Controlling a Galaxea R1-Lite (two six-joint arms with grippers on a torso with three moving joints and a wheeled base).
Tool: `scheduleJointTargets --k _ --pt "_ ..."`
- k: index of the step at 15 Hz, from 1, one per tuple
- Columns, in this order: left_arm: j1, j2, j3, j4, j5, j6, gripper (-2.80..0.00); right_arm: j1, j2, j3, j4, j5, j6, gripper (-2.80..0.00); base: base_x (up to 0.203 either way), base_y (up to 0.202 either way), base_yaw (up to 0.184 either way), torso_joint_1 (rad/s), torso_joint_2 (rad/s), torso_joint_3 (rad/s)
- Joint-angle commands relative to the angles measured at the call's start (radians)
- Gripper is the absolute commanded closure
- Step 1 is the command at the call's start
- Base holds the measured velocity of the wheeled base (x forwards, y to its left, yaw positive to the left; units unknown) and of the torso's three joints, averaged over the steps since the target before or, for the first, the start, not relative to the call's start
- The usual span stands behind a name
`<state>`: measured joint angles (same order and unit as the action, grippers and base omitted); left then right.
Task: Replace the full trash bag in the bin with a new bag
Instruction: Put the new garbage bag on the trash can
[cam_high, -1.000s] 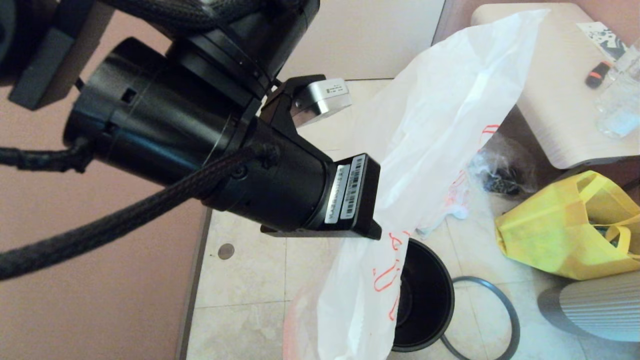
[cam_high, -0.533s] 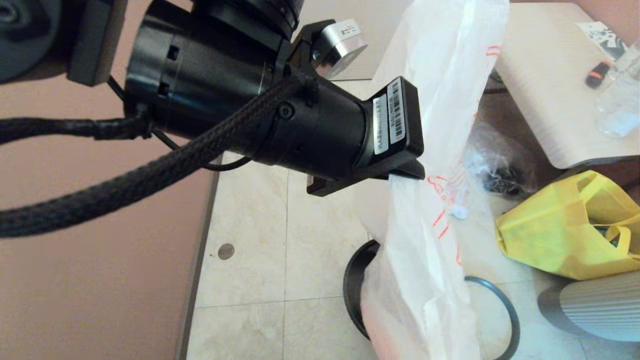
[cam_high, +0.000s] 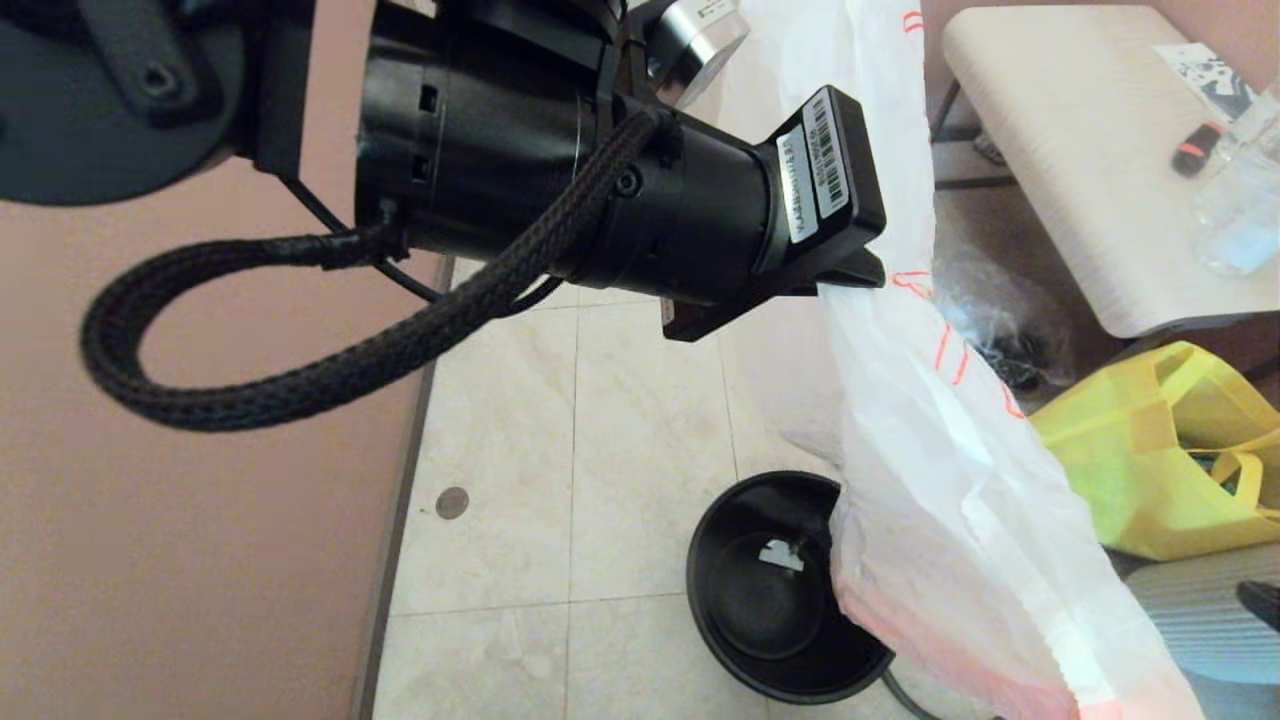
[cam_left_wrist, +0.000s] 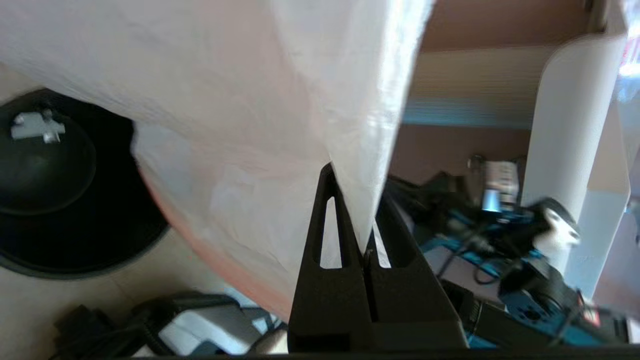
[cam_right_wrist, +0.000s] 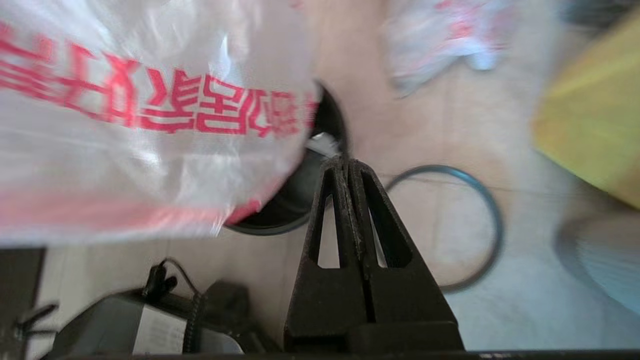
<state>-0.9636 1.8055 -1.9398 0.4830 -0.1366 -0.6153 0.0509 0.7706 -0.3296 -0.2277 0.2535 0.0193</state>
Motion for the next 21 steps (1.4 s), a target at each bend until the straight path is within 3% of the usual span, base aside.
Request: scheduleJointTargets --k 1,2,5,7,9,11,14,16,21 --pt "0.006 0.001 -0.001 -0.003 -0.001 -0.004 0.00 0.089 0.218 -0.008 -0.089 -0.002 -0.024 0.00 0.000 0.000 0.000 0.000 0.00 0.000" --pt "0.013 0.001 -0.001 -0.013 -0.001 -0.004 0.00 0.133 0.227 -0.006 -0.108 -0.051 -0.030 -2.80 0.000 0.000 0.000 0.000 0.00 0.000" --pt "0.017 0.011 -0.001 -0.018 0.008 -0.010 0.00 0.242 0.160 0.062 -0.117 -0.123 -0.049 -2.80 0.000 0.000 0.000 0.000 0.00 0.000" --pt "0.026 0.008 -0.001 -0.018 0.008 -0.015 0.00 0.263 0.104 0.107 -0.113 -0.161 -0.069 -2.80 0.000 0.000 0.000 0.000 0.00 0.000" --pt "0.034 0.005 -0.001 -0.021 0.008 -0.017 0.00 0.276 0.043 0.125 -0.102 -0.163 -0.083 -2.80 0.000 0.000 0.000 0.000 0.00 0.000" --pt "0.036 0.001 -0.001 -0.023 0.008 -0.017 0.00 0.354 0.037 0.124 -0.059 -0.169 -0.100 -2.80 0.000 0.000 0.000 0.000 0.00 0.000" --pt "0.036 0.003 -0.001 -0.024 0.008 -0.017 0.00 0.476 0.137 0.094 -0.051 -0.213 -0.105 -2.80 0.000 0.000 0.000 0.000 0.00 0.000" --pt "0.040 0.003 -0.001 -0.026 0.008 -0.017 0.00 0.574 0.212 0.078 -0.052 -0.295 -0.114 -2.80 0.000 0.000 0.000 0.000 0.00 0.000" --pt "0.043 0.000 -0.001 -0.026 0.008 -0.017 0.00 0.640 0.374 0.025 -0.232 -0.351 -0.130 -2.80 0.000 0.000 0.000 0.000 0.00 0.000"
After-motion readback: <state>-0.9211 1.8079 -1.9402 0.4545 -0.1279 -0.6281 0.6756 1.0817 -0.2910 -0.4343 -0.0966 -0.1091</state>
